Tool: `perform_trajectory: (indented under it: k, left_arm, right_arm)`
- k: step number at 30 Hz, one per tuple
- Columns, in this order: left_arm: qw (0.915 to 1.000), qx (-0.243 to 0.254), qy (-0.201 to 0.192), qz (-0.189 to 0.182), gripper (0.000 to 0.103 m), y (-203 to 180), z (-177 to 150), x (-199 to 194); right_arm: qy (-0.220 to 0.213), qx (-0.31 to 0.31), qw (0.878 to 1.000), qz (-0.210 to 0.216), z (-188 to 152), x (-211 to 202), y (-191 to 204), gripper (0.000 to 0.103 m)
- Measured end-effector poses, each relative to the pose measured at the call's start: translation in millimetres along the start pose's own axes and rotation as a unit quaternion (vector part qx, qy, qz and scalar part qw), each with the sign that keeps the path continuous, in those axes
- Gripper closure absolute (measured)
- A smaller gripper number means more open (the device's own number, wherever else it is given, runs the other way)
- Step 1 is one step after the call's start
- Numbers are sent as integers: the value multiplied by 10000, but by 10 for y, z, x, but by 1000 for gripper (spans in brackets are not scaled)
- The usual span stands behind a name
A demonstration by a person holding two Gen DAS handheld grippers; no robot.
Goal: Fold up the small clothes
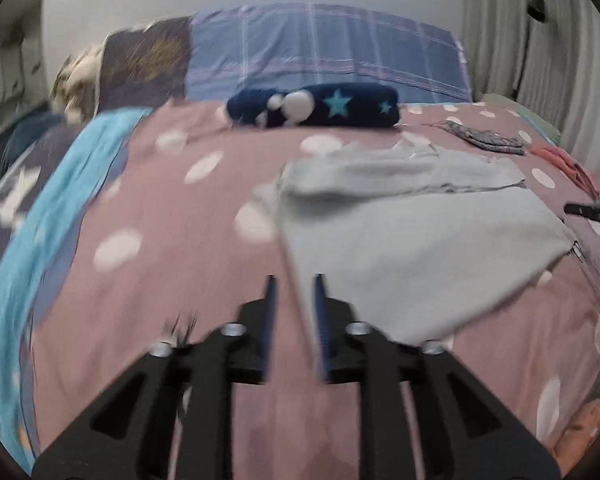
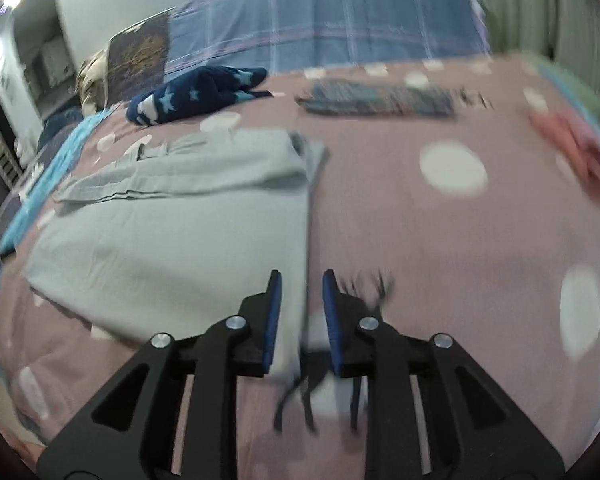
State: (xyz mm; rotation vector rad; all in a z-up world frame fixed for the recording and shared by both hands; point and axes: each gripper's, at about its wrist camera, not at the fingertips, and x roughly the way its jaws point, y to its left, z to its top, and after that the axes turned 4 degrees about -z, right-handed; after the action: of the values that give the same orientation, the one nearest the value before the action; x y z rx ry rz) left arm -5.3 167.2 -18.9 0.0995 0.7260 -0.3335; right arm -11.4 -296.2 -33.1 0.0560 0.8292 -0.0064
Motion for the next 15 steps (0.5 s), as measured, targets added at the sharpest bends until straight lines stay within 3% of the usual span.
perform_trajectory:
  k: [4,8,15]
  left_arm:
    - [9978,548,327,-156,75,-271,228,499]
    - [9925,1008,672,185,69,-386,321,903]
    - [9908,1036,836,228,67,-261,664,1425]
  right_arm:
    - [106,-864,9958,-277,196,325,310,70]
    - [211,-1647,9827,-817,297,671,508,58]
    - [34,-2080,9718,-1110,721,1063,620,57]
